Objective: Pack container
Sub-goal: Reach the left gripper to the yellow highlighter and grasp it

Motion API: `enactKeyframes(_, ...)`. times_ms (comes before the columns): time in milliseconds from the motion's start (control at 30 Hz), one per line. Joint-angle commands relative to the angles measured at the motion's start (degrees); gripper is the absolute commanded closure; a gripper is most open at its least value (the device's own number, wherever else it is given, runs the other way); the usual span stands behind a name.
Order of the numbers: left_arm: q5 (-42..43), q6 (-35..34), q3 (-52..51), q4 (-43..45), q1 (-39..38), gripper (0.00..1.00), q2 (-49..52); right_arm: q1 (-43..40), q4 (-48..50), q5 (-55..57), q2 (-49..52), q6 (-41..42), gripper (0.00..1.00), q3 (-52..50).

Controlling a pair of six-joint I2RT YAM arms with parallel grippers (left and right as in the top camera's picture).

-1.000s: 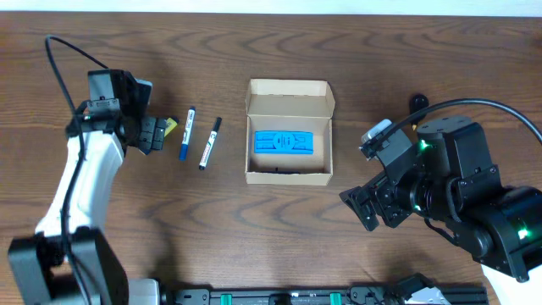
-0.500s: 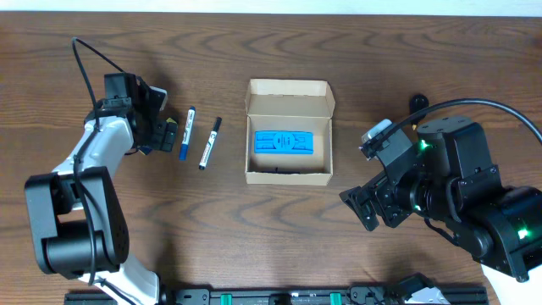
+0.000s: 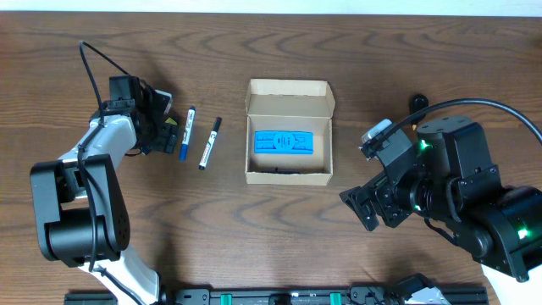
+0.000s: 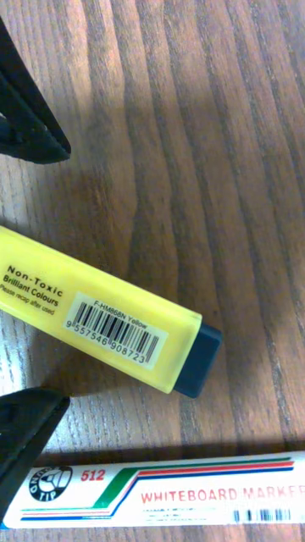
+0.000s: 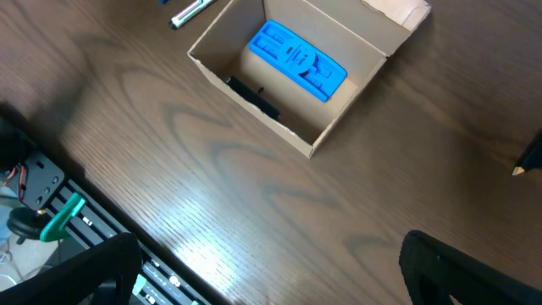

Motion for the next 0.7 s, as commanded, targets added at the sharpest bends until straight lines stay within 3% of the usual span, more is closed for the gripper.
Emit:
enactKeyframes(0, 0.61, -0.04, 0.87, -0.15, 0.11, 0.19, 1.90, -0.35, -0.09, -0.24, 0.02, 0.39, 0.01, 0.50)
enactKeyframes(333, 1.27, -1.16, 0.87, -0.81, 0.13, 0.58, 2.01, -0.35, -0.09, -0.24, 0.02, 0.39, 0.01, 0.50)
enactKeyframes(667, 1.27, -8.74, 3.52, -4.37, 0.11, 0.73, -0.52, -0.35, -0.09, -0.24, 0.02, 0.39, 0.01, 0.50)
